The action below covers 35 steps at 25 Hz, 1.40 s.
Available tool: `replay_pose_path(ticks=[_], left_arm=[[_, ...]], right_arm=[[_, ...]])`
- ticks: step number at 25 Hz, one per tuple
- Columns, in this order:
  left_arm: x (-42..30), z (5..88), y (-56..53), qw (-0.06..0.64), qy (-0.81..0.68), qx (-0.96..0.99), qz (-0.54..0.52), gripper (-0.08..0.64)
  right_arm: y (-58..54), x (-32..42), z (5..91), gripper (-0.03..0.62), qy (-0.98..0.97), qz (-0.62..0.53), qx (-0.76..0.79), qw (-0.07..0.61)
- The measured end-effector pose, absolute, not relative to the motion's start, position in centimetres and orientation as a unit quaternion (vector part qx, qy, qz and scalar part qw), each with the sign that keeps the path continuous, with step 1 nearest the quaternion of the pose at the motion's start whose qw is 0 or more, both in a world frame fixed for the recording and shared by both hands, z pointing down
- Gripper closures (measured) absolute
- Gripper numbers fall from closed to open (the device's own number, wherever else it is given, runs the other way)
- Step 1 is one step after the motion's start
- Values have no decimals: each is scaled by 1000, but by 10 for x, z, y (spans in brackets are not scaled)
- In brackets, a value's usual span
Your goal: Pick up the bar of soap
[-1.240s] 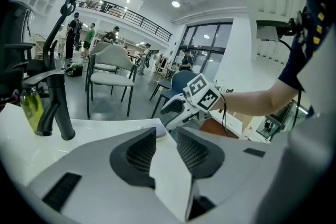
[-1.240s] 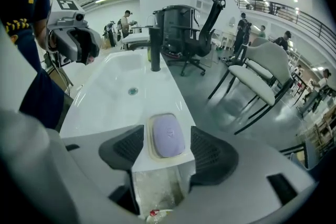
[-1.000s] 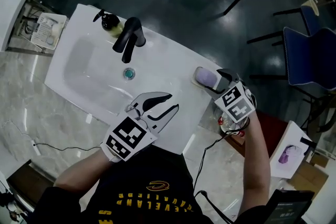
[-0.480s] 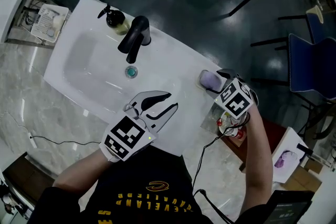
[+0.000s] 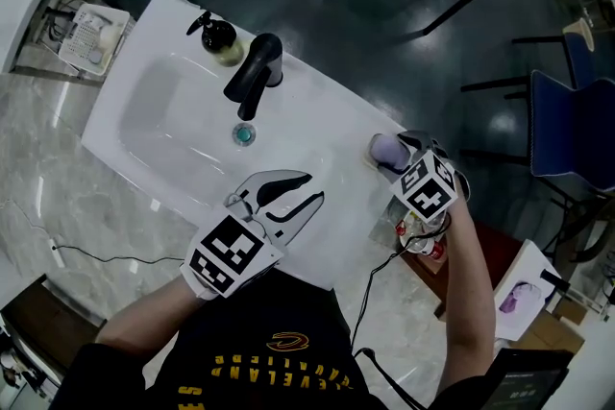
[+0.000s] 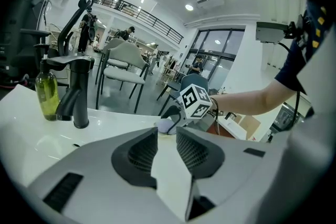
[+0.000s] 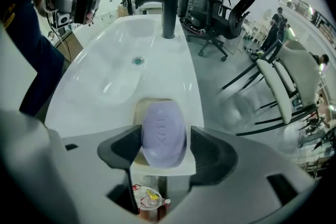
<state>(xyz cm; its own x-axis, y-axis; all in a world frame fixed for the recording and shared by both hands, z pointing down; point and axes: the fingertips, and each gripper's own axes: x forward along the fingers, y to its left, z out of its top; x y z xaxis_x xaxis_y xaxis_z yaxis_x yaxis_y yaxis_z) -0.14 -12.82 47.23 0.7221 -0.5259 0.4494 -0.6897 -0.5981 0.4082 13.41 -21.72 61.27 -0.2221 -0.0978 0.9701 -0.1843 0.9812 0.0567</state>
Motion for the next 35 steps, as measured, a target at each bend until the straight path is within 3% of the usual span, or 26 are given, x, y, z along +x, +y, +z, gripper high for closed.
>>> replay_pose_path(ticks=[8, 23, 35], left_arm=[[-2, 470, -129, 288, -344, 883, 138, 445], [-1, 459, -120, 287, -343, 884, 133, 445], [4, 446, -116, 277, -340, 889, 131, 445]], right_arm=[[-217, 131, 609, 290, -770, -56, 123, 623], [-217, 130, 610, 325, -770, -40, 134, 623], [-220, 124, 567, 327, -822, 13, 216, 527]])
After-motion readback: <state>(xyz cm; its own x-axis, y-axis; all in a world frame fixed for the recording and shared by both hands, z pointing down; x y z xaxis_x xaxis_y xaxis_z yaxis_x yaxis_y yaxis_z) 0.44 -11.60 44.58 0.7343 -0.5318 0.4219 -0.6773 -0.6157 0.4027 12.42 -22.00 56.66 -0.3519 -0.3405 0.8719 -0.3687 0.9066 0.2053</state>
